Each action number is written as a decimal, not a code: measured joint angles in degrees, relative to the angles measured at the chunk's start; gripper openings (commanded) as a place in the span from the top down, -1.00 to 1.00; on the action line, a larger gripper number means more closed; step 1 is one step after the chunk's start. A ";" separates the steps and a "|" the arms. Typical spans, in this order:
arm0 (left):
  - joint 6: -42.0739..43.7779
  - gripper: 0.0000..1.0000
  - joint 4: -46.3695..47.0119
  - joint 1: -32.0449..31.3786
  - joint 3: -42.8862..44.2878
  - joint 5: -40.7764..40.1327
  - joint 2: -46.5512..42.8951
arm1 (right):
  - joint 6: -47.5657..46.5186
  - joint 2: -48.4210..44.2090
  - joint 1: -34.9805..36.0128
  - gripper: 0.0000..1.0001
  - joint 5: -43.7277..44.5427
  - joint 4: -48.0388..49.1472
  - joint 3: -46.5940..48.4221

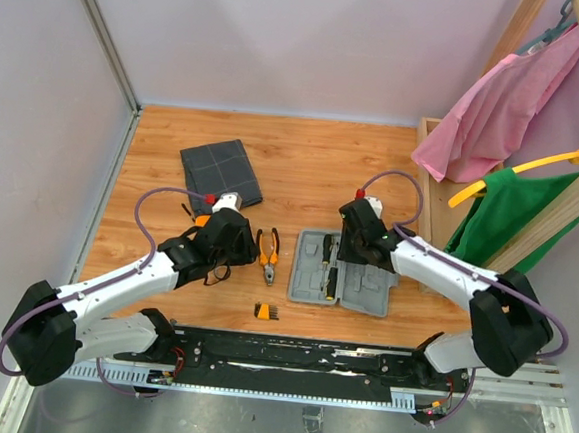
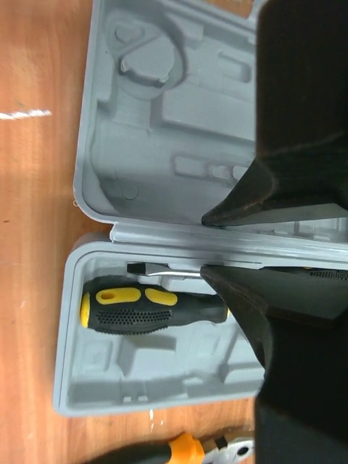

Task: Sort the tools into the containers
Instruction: Adjust the storage box at the center of the board, then adjust the screwdriver in the storage box, then pick up the pliers at the center of the board, then place the pliers in the storage box.

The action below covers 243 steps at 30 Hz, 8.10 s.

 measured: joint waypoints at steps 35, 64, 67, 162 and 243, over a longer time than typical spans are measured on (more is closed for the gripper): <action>0.00 0.24 -0.46 0.70 -2.51 0.55 -3.63 | -10.71 16.98 0.22 0.15 -2.49 -1.40 17.40; 0.02 0.24 -0.48 1.01 -2.95 0.55 -4.00 | -10.95 15.89 1.49 0.54 -0.24 -6.40 19.61; 0.02 0.24 -0.48 1.01 -2.95 0.55 -4.00 | -10.93 16.02 1.49 0.53 -0.26 -6.54 19.61; 2.51 0.99 5.31 3.28 5.42 0.44 8.92 | 0.72 -34.05 1.53 -0.32 -4.63 8.50 -15.74; -4.85 -0.55 1.07 -8.76 3.23 -7.28 -4.15 | 8.00 -7.89 -4.42 0.87 -21.53 21.94 -12.68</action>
